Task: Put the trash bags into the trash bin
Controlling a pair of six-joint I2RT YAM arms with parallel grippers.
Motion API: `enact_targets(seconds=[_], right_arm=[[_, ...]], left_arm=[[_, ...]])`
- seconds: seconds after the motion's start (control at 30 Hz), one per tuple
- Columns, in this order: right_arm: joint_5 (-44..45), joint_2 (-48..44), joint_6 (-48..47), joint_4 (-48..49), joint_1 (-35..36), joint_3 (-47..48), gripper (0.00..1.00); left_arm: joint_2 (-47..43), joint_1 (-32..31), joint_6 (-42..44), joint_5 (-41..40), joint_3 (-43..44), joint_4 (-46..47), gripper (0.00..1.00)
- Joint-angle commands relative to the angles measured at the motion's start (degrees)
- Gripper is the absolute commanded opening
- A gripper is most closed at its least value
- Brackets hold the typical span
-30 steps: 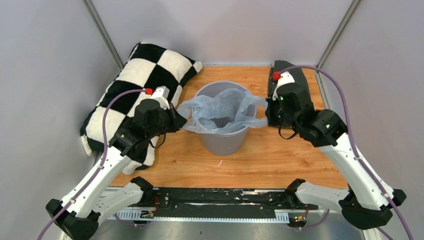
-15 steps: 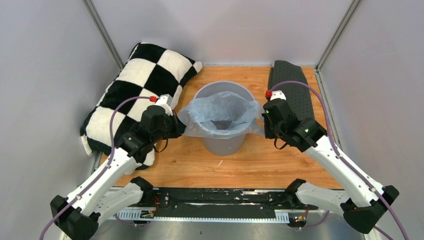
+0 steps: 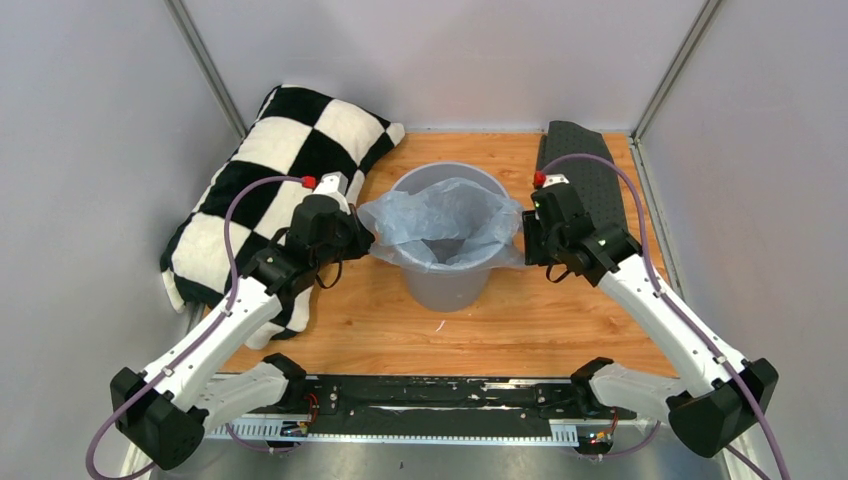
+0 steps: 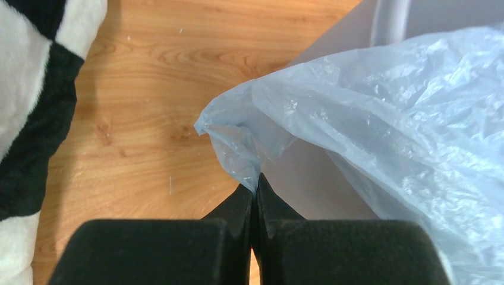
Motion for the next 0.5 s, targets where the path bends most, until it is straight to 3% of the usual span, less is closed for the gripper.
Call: enact_targets(seconds=[0.0, 0.07, 0.17, 0.47], right_arm=[[-8.0, -2.6, -4.3, -0.9, -0.8, 2.5, 0.50], [-9.5, -4.7, -4.7, -1.6, -0.8, 2.2, 0.61], [-11.3, -8.7, -5.0, -2.7, -0.8, 2.1, 0.68], [-20.3, -15.7, -8.7, -4.5, -0.7, 4.9, 0.74]], left_arm=[[1.4, 0.4, 1.5, -1.9, 3.7, -0.1, 0.00], [2.0, 0.4, 1.8, -2.1, 4.2, -0.5, 0.00], [2.3, 0.4, 1.7, -1.9, 4.1, -0.4, 0.00], [2.2, 0.4, 1.1, -1.2, 2.8, -0.2, 0.00]])
